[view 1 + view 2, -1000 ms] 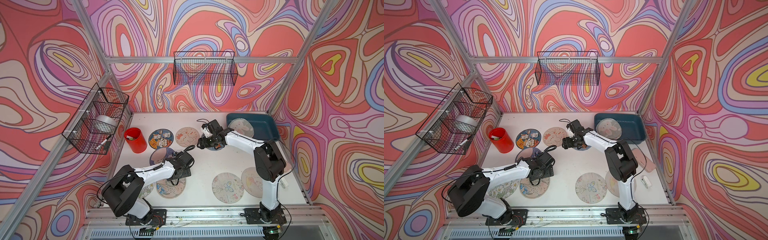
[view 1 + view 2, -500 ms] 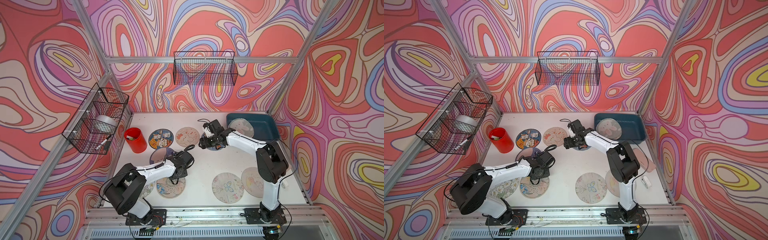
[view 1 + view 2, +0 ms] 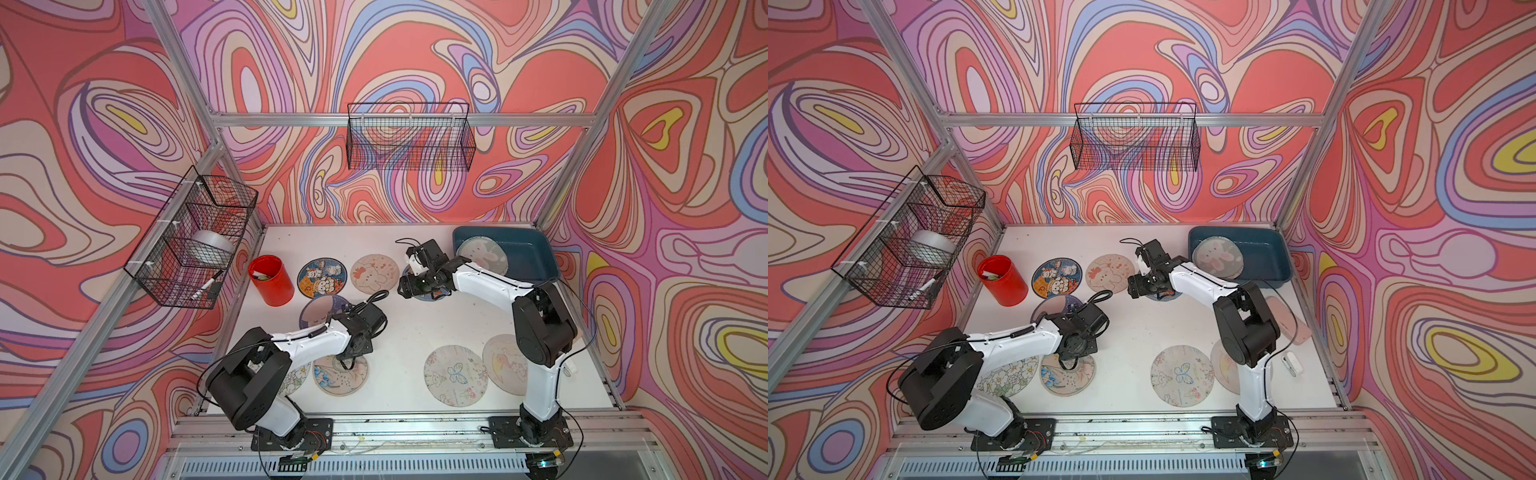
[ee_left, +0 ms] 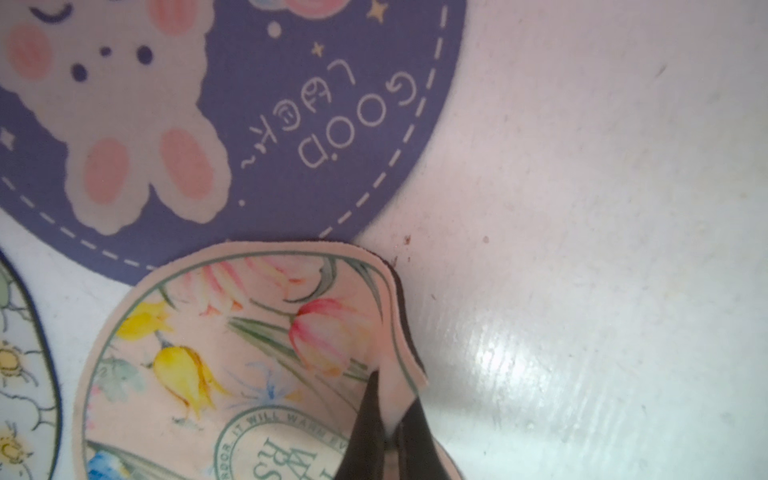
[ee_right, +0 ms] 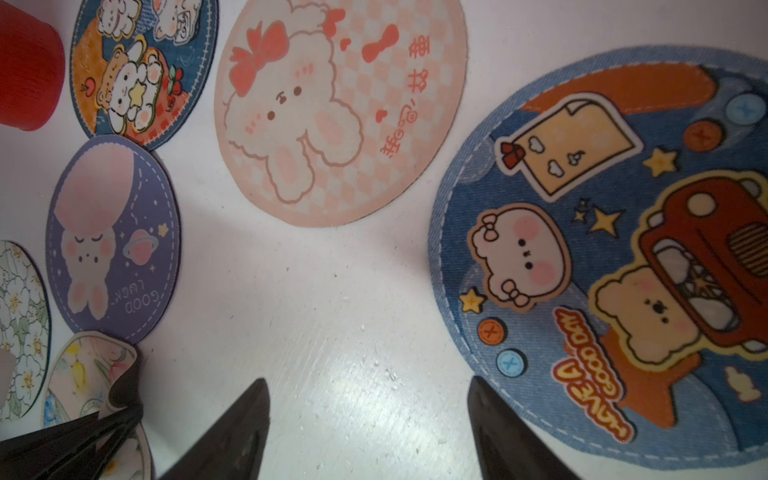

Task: Put the coasters into the storage box
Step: Pick up the coaster from the center of the board.

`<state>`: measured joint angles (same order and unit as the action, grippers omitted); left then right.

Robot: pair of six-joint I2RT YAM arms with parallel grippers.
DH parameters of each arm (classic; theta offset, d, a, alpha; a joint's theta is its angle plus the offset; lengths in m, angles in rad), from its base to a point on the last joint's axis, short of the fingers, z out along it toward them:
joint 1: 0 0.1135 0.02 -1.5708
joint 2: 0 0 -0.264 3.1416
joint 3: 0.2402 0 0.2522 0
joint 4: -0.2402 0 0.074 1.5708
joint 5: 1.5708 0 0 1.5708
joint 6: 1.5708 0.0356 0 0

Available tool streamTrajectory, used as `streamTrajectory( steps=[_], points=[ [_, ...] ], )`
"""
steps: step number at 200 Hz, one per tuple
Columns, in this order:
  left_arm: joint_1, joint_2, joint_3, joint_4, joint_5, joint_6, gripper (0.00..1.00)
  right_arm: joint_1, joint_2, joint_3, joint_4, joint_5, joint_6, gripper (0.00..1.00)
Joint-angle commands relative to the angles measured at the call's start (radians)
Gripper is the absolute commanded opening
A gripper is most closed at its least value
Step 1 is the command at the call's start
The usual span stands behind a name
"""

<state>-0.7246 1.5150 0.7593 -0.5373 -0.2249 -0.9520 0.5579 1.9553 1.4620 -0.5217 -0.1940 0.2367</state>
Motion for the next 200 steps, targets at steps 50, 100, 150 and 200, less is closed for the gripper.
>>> streamTrajectory(
  steps=[50, 100, 150, 200],
  points=[
    [-0.004, -0.039, 0.122, 0.126, 0.047, 0.114, 0.0, 0.0, -0.133, -0.143, 0.095, -0.024, -0.047, 0.77],
    [-0.002, 0.057, 0.306, 0.11, 0.048, 0.153, 0.0, -0.001, -0.284, -0.309, 0.186, -0.078, -0.075, 0.77],
    [-0.002, 0.143, 0.42, 0.134, 0.089, 0.204, 0.0, -0.001, -0.453, -0.458, 0.271, -0.151, -0.071, 0.78],
    [0.004, 0.156, 0.456, 0.175, 0.118, 0.219, 0.0, 0.003, -0.465, -0.507, 0.3, -0.227, -0.033, 0.78]
  ],
)
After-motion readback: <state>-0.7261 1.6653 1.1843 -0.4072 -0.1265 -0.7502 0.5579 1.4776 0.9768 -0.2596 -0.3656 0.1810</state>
